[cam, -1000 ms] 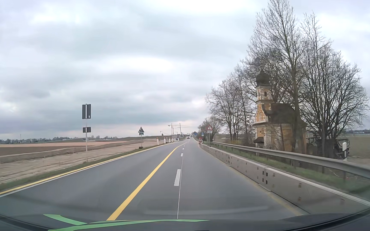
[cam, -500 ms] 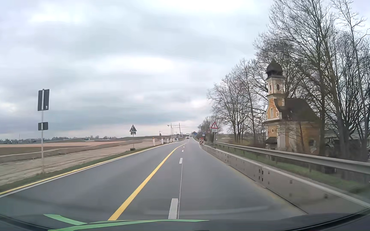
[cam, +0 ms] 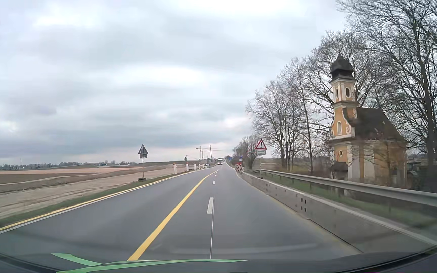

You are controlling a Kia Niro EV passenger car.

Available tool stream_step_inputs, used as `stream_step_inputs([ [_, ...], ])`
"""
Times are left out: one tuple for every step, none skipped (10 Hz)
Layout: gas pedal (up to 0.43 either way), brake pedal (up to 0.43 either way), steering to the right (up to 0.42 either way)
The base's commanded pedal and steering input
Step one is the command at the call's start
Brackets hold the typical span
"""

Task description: Follow the waypoints while adhering to traffic rules and regulations

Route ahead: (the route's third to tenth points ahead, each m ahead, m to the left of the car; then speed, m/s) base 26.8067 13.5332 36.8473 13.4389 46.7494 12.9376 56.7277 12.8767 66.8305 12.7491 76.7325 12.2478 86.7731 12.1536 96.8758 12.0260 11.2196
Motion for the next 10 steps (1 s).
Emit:
stream_step_inputs([
  [0.098,0.000,0.004],
  [0.098,0.000,0.005],
  [0.098,0.000,0.006],
  [0.098,0.000,0.006],
  [0.098,0.000,0.006],
  [0.098,0.000,0.006],
  [0.098,0.000,0.005],
  [0.098,0.000,0.005],
  [0.098,0.000,0.005],
  [0.098,0.000,0.004],
])
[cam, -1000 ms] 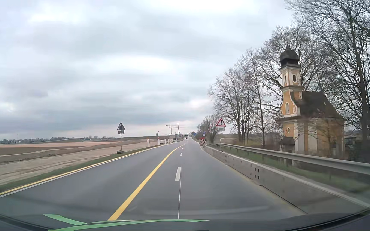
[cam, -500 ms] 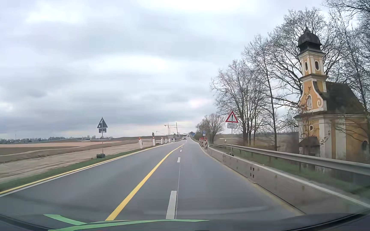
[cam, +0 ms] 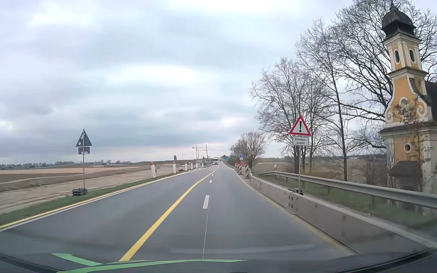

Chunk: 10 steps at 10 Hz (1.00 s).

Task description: Follow the waypoints while adhering to traffic rules and regulations

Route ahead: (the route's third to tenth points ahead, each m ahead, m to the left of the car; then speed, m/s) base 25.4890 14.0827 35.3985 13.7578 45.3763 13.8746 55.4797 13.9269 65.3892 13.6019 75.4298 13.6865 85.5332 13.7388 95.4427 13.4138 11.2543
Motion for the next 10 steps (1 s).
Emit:
stream_step_inputs([
  [0.098,0.000,0.004],
  [0.098,0.000,0.004],
  [0.098,0.000,0.004],
  [0.098,0.000,0.004],
  [0.098,0.000,0.004],
  [0.098,0.000,0.004],
  [0.087,0.000,0.004],
  [0.087,0.000,0.004],
  [0.087,0.000,0.004],
  [0.087,0.000,0.004],
])
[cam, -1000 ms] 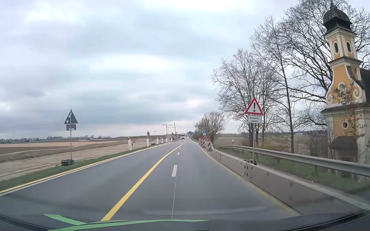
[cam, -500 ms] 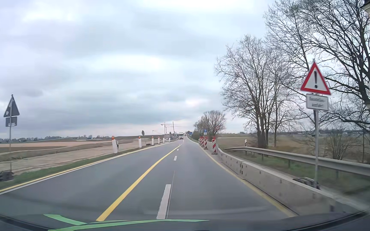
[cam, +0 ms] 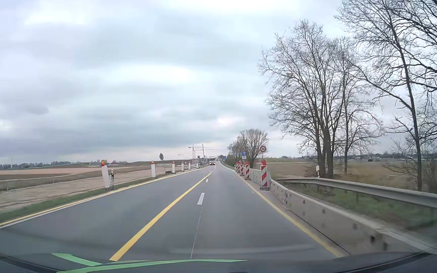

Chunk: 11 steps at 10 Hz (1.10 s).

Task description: Follow the waypoints while adhering to traffic rules and regulations

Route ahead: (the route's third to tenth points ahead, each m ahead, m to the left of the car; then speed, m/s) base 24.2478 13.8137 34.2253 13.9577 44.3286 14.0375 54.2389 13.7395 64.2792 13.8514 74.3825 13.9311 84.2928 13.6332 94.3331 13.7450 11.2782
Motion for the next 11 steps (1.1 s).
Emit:
stream_step_inputs([
  [0.087,0.000,0.004],
  [0.087,0.000,0.004],
  [0.087,0.000,0.004],
  [0.087,0.000,0.004],
  [0.087,0.000,0.004],
  [0.087,0.000,0.004],
  [0.087,0.000,0.004],
  [0.087,0.000,0.004],
  [0.087,0.000,0.004],
  [0.079,0.000,0.004],
  [0.079,0.000,0.004],
])
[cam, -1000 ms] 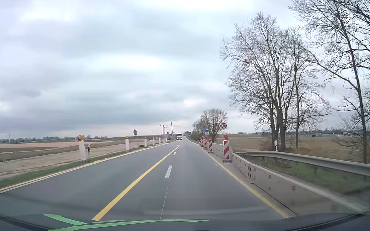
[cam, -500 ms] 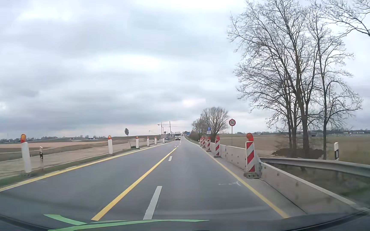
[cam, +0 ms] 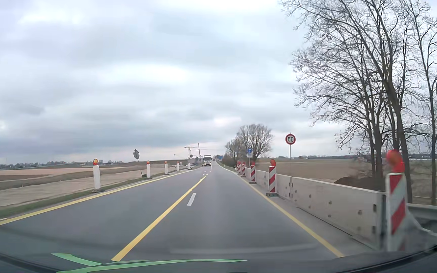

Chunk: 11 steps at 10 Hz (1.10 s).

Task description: Follow the waypoints while adhering to traffic rules and regulations

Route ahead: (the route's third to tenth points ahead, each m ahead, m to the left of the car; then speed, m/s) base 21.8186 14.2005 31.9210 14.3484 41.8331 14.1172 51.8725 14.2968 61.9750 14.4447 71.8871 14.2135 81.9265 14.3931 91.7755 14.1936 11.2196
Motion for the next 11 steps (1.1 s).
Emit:
stream_step_inputs([
  [0.067,0.000,0.004],
  [0.067,0.000,0.004],
  [0.067,0.000,0.004],
  [0.067,0.000,0.004],
  [0.067,0.000,0.004],
  [0.067,0.000,0.004],
  [0.067,0.000,0.004],
  [0.067,0.000,0.004],
  [0.067,0.000,0.004],
  [0.079,0.000,0.004],
  [0.079,0.000,0.003],
])
